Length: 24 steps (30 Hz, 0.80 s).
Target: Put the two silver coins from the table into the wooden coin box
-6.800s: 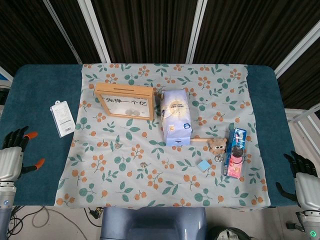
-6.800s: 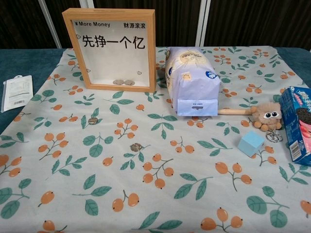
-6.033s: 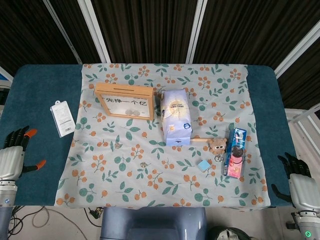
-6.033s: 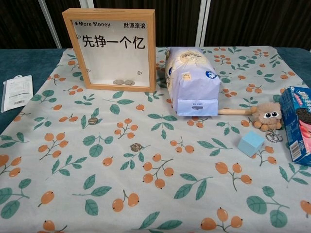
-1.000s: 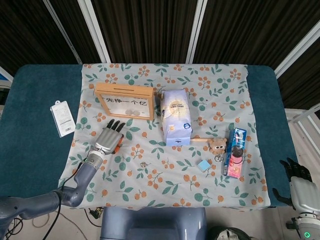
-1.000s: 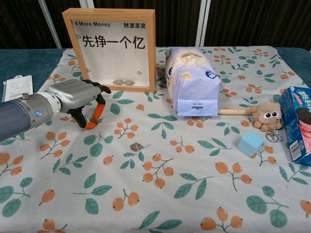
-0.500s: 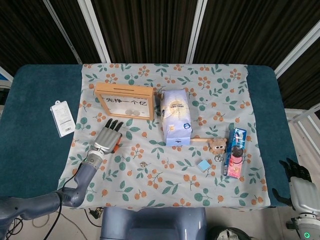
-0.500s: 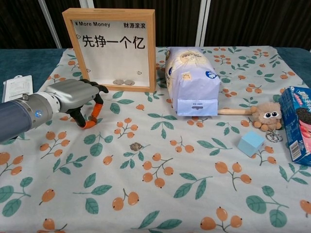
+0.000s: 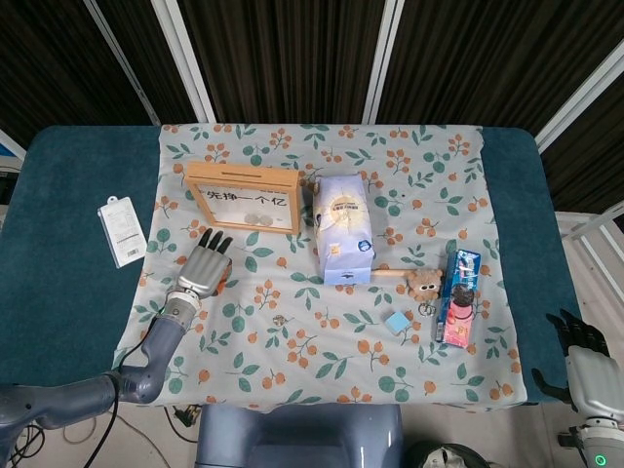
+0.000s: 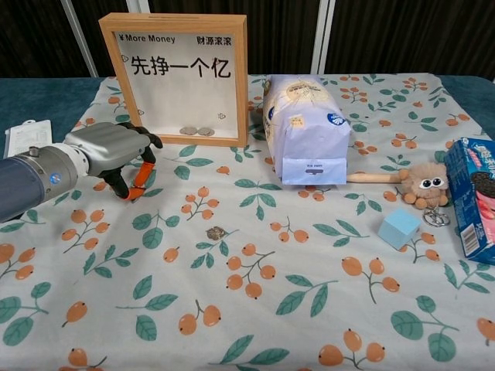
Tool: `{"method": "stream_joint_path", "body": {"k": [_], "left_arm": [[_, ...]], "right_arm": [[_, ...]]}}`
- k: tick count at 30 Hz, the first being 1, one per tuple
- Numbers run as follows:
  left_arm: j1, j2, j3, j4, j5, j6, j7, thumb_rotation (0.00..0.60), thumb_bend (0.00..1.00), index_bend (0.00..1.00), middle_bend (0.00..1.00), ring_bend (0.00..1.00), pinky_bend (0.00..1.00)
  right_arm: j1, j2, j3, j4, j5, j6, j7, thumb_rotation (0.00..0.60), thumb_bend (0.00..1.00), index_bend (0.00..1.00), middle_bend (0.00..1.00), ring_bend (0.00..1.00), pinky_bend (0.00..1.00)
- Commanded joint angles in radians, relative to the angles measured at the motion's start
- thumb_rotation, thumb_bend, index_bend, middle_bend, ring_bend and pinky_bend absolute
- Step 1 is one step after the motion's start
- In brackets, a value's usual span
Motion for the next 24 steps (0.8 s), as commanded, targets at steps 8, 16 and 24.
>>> {"method": "stream_joint_path", "body": {"k": [8, 16, 24], "left_arm": [[0.0, 0.067, -0.032, -0.12, 0.033, 0.047, -0.022, 0.6, 0.5, 0.68, 0.11, 0.0, 0.0], [0.003, 0.33, -0.07, -0.452, 0.01, 0.082, 0.029, 0.6, 0.52, 0.68, 0.13, 0.0, 0.0], [0.003, 0.602, -0.116, -0.72, -0.048, 0.068, 0.004, 0.6, 0.52, 0.69, 0.14, 0.0, 0.0]], "right_arm": [[0.001, 0.001, -0.001, 0.002, -0.004, 0.0, -0.001, 0.6, 0.37, 0.13, 0.05, 0.04, 0.0], [-0.001, 0.003, 0.0, 0.002, -0.003, 0.004, -0.002, 0.6, 0.37, 0.13, 0.05, 0.04, 0.0], [-0.002, 0.002, 0.002, 0.0, 0.0, 0.008, -0.001, 0.6, 0.37, 0.13, 0.05, 0.04, 0.0]]}}
